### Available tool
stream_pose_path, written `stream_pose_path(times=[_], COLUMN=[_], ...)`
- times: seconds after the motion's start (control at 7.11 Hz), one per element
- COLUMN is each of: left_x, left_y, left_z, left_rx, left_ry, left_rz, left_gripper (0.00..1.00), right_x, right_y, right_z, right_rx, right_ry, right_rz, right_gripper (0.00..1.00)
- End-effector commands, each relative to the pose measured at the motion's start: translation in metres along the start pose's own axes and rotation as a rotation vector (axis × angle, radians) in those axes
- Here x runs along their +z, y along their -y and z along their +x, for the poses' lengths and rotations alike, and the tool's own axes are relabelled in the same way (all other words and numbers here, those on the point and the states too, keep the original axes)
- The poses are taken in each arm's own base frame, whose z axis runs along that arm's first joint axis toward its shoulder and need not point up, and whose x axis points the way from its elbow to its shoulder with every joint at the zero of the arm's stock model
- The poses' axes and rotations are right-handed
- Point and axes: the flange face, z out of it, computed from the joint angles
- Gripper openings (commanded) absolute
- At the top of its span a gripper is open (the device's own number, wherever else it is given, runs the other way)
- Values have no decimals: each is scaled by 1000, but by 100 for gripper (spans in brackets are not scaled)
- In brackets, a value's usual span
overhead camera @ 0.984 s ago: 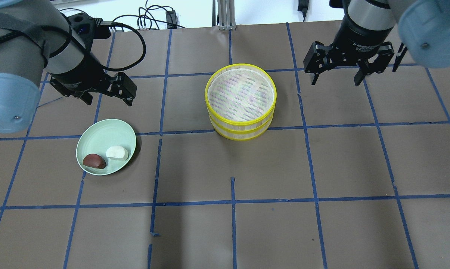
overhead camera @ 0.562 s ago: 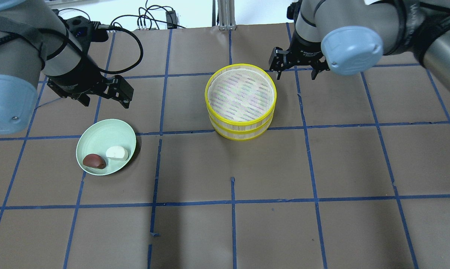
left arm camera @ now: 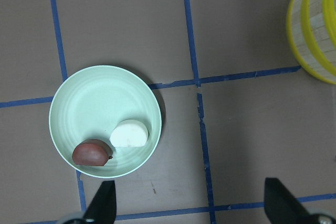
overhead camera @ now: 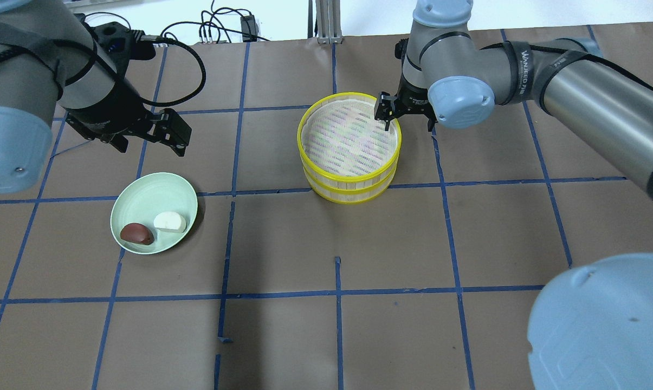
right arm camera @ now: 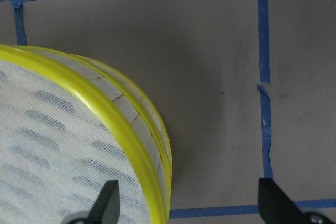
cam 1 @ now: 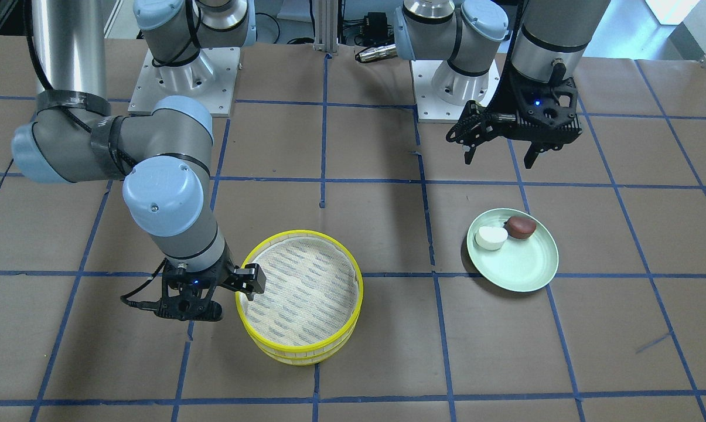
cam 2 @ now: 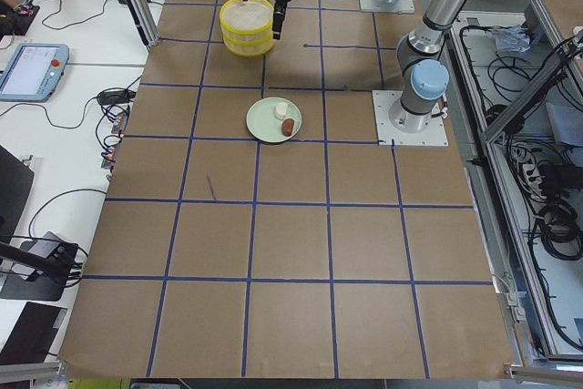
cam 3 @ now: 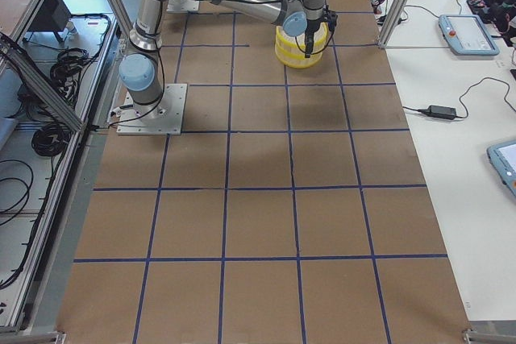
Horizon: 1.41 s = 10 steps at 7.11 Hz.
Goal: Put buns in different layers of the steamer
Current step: 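Grasp the top steamer layer rim with the right gripper while left gripper lowers toward plate, then lift the top layer beside the bottom layer with right gripper while left grasps white bun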
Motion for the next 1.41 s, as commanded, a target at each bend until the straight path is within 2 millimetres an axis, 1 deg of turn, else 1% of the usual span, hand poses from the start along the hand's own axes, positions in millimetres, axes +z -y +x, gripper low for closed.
stream_pose_path(times=[0.0, 0.14, 0.28, 0.42, 0.56, 0.7, 0.84, 0.98, 1.12, 1.27], left_x=[-2, 6, 40, 83, 128, 170, 205, 229, 243, 256], left_y=[1, 1, 7, 13, 17, 26, 34, 36, 30, 17], left_z=[-1, -7, -35, -64, -87, -96, -100, -100, -98, -93], left_rx=[8, 16, 12, -5, 1, -3, -4, -13, -14, -13], left_ry=[1, -2, -13, -7, 25, 37, 30, 17, 8, -6], left_rz=[5, -10, -59, -74, -111, -144, -176, -207, -236, -268], left_gripper=[100, 100, 100, 100, 100, 100, 100, 100, 99, 98], right_x=[6, 5, 2, -3, -21, -41, -68, -81, -77, -75], right_y=[1, 0, 0, -1, -5, -7, -15, -8, 7, 18], right_z=[-4, -4, -2, 1, 2, 12, 28, 64, 115, 153], right_rx=[17, 17, 17, 8, -17, -41, -51, -93, -153, -186], right_ry=[35, 38, 29, 22, 22, 2, 5, -7, -13, -18], right_rz=[-9, -11, -5, -3, 20, 30, 14, 23, 19, 26], right_gripper=[42, 25, 18, 12, 10, 9, 9, 9, 9, 9])
